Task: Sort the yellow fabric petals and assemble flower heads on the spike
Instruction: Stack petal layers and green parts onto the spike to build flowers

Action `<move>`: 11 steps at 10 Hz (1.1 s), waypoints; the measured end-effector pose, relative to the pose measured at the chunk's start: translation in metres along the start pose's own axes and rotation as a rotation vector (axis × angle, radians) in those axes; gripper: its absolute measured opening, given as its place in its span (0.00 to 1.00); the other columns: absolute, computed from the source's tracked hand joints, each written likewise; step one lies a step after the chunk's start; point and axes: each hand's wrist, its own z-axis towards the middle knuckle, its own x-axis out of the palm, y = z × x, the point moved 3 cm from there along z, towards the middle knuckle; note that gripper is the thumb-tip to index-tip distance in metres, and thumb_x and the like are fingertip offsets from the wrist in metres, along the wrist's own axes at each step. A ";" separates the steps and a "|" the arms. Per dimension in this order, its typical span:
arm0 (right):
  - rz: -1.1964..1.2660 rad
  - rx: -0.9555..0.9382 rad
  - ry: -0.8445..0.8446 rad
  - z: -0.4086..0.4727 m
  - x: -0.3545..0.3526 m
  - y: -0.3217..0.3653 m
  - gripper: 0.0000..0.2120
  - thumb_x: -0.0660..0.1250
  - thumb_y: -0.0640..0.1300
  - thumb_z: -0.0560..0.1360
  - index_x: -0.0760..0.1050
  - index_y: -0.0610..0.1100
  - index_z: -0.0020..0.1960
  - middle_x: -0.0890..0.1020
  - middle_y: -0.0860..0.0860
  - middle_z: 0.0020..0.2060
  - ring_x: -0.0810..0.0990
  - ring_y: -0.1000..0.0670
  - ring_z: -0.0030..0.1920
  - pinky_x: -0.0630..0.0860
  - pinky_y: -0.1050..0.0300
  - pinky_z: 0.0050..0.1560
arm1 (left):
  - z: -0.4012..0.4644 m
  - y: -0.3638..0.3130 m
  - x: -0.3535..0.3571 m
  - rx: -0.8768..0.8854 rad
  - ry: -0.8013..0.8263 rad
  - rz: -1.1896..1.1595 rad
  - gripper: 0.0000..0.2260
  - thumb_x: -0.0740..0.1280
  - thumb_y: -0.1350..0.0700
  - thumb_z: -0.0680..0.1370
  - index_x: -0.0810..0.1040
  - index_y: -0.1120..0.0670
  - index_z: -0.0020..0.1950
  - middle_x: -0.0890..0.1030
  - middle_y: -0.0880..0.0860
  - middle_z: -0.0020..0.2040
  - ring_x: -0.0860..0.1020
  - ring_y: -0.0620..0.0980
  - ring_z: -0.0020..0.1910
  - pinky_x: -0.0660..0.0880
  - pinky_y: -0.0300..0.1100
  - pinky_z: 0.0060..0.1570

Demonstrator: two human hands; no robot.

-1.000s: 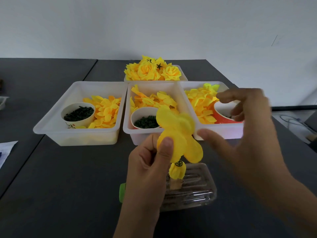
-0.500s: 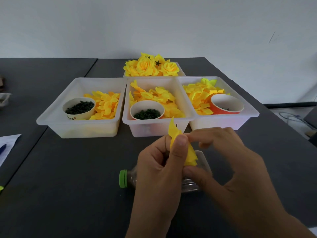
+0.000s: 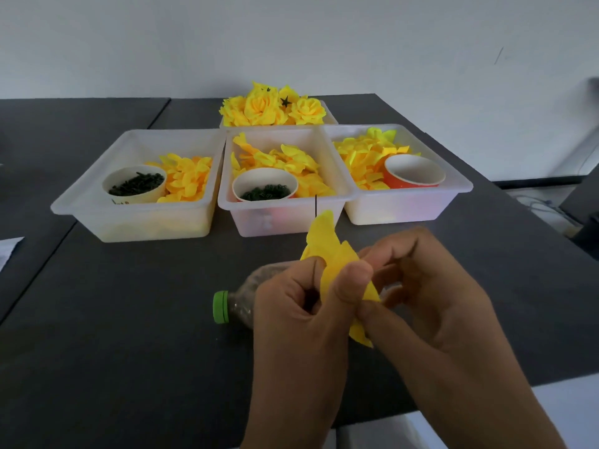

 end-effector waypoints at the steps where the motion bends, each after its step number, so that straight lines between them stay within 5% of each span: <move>1: -0.003 0.007 -0.078 -0.001 -0.004 0.004 0.12 0.71 0.40 0.73 0.74 0.56 0.48 0.81 0.58 0.43 0.81 0.57 0.45 0.78 0.55 0.42 | 0.000 -0.006 -0.002 0.074 -0.016 0.131 0.31 0.63 0.26 0.63 0.79 0.55 0.33 0.78 0.52 0.28 0.74 0.43 0.26 0.71 0.30 0.26; 2: -0.109 -0.059 -0.071 0.000 -0.009 0.004 0.03 0.67 0.50 0.72 0.74 0.54 0.44 0.81 0.56 0.39 0.82 0.53 0.41 0.79 0.54 0.35 | -0.004 -0.012 0.003 0.136 -0.003 0.159 0.21 0.62 0.30 0.65 0.75 0.47 0.31 0.75 0.40 0.25 0.74 0.34 0.27 0.67 0.23 0.26; 4: -0.053 -0.034 -0.079 0.020 -0.025 -0.004 0.09 0.67 0.49 0.75 0.76 0.46 0.39 0.77 0.49 0.30 0.77 0.54 0.31 0.75 0.58 0.30 | -0.007 -0.007 0.002 0.124 0.084 0.158 0.25 0.64 0.30 0.65 0.75 0.52 0.28 0.75 0.45 0.27 0.76 0.37 0.31 0.70 0.24 0.30; 5: 0.016 0.007 -0.124 0.035 -0.040 -0.006 0.11 0.65 0.46 0.76 0.75 0.40 0.38 0.76 0.50 0.27 0.73 0.57 0.28 0.70 0.66 0.30 | -0.005 0.000 -0.004 0.043 0.090 0.220 0.28 0.67 0.32 0.64 0.80 0.58 0.36 0.78 0.50 0.35 0.78 0.46 0.38 0.74 0.30 0.34; 8: -0.041 0.015 -0.114 0.056 -0.047 -0.022 0.09 0.63 0.42 0.78 0.78 0.37 0.51 0.77 0.57 0.26 0.75 0.57 0.29 0.69 0.69 0.32 | 0.006 -0.002 -0.009 -0.074 0.169 0.273 0.16 0.62 0.35 0.65 0.82 0.42 0.41 0.83 0.48 0.37 0.80 0.49 0.37 0.80 0.48 0.37; 9: -0.061 -0.018 -0.146 0.064 -0.055 -0.024 0.08 0.61 0.39 0.80 0.78 0.41 0.48 0.81 0.54 0.33 0.78 0.53 0.34 0.74 0.58 0.37 | 0.008 0.001 -0.014 -0.098 0.159 0.228 0.13 0.64 0.36 0.63 0.84 0.39 0.39 0.84 0.47 0.40 0.82 0.49 0.40 0.79 0.45 0.40; 10: -0.091 -0.064 -0.312 0.074 -0.083 -0.032 0.10 0.60 0.36 0.79 0.74 0.47 0.41 0.81 0.45 0.35 0.80 0.45 0.33 0.75 0.53 0.35 | 0.009 0.008 -0.028 -0.166 0.086 0.132 0.15 0.68 0.39 0.59 0.86 0.43 0.40 0.84 0.53 0.49 0.83 0.56 0.48 0.80 0.55 0.46; 11: 0.009 0.022 -0.304 0.080 -0.102 -0.045 0.04 0.64 0.43 0.75 0.72 0.47 0.42 0.82 0.35 0.42 0.82 0.34 0.39 0.75 0.48 0.32 | 0.013 0.008 -0.035 -0.191 0.097 0.094 0.12 0.70 0.41 0.58 0.85 0.45 0.36 0.84 0.53 0.48 0.83 0.55 0.46 0.82 0.52 0.40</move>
